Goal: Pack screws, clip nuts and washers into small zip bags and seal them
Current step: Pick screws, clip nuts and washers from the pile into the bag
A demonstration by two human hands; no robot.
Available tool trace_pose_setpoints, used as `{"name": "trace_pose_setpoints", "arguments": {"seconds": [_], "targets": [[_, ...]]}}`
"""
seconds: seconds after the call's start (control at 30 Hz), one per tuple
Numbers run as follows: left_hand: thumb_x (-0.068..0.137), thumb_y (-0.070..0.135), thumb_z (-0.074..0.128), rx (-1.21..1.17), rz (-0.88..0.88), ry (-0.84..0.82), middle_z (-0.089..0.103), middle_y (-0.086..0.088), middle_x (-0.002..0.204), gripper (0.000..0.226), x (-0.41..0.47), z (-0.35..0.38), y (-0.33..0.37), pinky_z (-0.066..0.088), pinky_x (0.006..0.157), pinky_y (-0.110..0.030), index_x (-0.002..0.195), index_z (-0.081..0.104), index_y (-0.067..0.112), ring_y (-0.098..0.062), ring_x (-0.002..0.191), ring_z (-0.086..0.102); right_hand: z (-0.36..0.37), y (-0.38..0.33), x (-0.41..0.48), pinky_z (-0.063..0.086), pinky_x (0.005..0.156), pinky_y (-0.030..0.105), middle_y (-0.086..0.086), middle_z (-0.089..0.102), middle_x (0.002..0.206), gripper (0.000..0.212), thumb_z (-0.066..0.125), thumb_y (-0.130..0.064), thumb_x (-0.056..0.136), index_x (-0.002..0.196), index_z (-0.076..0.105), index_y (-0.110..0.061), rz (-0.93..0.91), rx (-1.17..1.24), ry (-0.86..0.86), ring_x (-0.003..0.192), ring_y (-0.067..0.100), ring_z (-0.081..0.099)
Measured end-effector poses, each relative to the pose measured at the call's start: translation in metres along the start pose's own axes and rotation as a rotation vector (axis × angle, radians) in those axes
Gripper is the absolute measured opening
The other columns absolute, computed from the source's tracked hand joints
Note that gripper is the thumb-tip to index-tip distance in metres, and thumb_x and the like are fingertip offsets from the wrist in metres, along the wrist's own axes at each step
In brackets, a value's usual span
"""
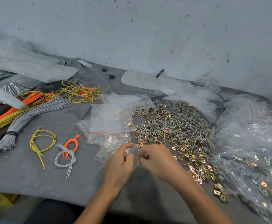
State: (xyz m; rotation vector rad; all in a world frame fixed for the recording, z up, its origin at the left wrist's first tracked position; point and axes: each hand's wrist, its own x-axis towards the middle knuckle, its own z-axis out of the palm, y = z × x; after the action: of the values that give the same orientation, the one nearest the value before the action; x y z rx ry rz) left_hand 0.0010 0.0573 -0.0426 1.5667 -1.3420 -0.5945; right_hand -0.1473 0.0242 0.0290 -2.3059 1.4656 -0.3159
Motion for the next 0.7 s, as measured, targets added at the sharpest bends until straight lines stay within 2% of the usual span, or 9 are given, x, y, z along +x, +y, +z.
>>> {"name": "trace_pose_setpoints", "arguments": {"seconds": [0.07,0.13,0.23,0.33,0.43,0.5,0.6,0.7], "targets": [[0.077,0.039,0.038,0.003,0.020,0.016,0.054,0.012,0.053,0.042,-0.001,0.000,0.000,0.049,0.060,-0.037,0.114,0.056,0.049,-0.008,0.054,0.053,0.000,-0.003,0.004,0.043,0.077,0.028,-0.001,0.070,0.081,0.013,0.060,-0.025,0.086,0.091,0.071,-0.020,0.019,-0.043,-0.030,0.088,0.024,0.062],[0.076,0.041,0.038,0.014,0.029,0.022,0.056,0.014,0.056,0.043,0.000,0.000,0.000,0.048,0.060,-0.035,0.113,0.057,0.046,-0.006,0.056,0.053,0.002,-0.006,0.008,0.049,0.078,0.032,0.005,0.070,0.078,0.013,0.059,-0.022,0.085,0.087,0.070,-0.015,0.001,-0.043,-0.045,0.083,0.027,0.062],[0.075,0.040,0.038,0.005,0.032,0.032,0.057,0.014,0.057,0.043,0.000,0.000,0.000,0.047,0.059,-0.034,0.113,0.059,0.044,-0.006,0.057,0.054,0.007,-0.007,0.010,0.052,0.081,0.037,0.005,0.071,0.082,0.015,0.057,-0.019,0.087,0.092,0.071,-0.015,-0.015,0.050,-0.003,0.082,0.023,0.063],[0.076,0.039,0.038,-0.005,0.035,0.045,0.055,0.014,0.054,0.043,0.000,-0.001,0.000,0.041,0.054,-0.032,0.112,0.062,0.042,-0.005,0.055,0.053,0.013,-0.002,0.006,0.051,0.090,0.023,-0.008,0.077,0.103,0.025,0.061,-0.019,0.092,0.112,0.075,-0.026,0.010,0.227,0.056,0.097,0.005,0.068],[0.078,0.031,0.043,-0.004,0.031,0.057,0.052,0.013,0.052,0.041,0.000,0.000,0.000,0.036,0.052,-0.031,0.111,0.065,0.038,-0.005,0.051,0.050,0.012,0.013,0.007,0.046,0.069,0.012,-0.019,0.072,0.085,0.014,0.066,-0.022,0.091,0.098,0.073,-0.032,0.068,0.305,0.185,0.077,-0.004,0.064],[0.079,0.026,0.044,-0.007,0.035,0.049,0.050,0.011,0.050,0.041,0.000,0.000,0.001,0.036,0.051,-0.031,0.111,0.066,0.036,-0.007,0.049,0.048,0.003,0.032,0.015,0.041,0.061,0.012,-0.019,0.068,0.079,0.010,0.064,-0.024,0.092,0.090,0.069,-0.032,0.137,0.209,0.243,0.070,-0.002,0.061],[0.079,0.024,0.044,-0.018,0.032,0.044,0.048,0.010,0.049,0.041,0.000,0.001,0.001,0.035,0.051,-0.031,0.112,0.067,0.034,-0.008,0.048,0.047,-0.014,0.061,0.029,0.044,0.067,0.029,-0.013,0.063,0.080,0.014,0.057,-0.023,0.096,0.084,0.063,-0.025,0.245,-0.067,0.271,0.073,0.008,0.059],[0.079,0.024,0.044,-0.023,0.029,0.043,0.048,0.009,0.049,0.041,0.000,0.001,0.001,0.035,0.050,-0.031,0.112,0.067,0.034,-0.008,0.047,0.046,-0.018,0.078,0.039,0.054,0.072,0.036,-0.001,0.064,0.074,0.024,0.056,-0.028,0.098,0.078,0.061,-0.016,0.335,-0.243,0.165,0.071,0.020,0.062]]}}
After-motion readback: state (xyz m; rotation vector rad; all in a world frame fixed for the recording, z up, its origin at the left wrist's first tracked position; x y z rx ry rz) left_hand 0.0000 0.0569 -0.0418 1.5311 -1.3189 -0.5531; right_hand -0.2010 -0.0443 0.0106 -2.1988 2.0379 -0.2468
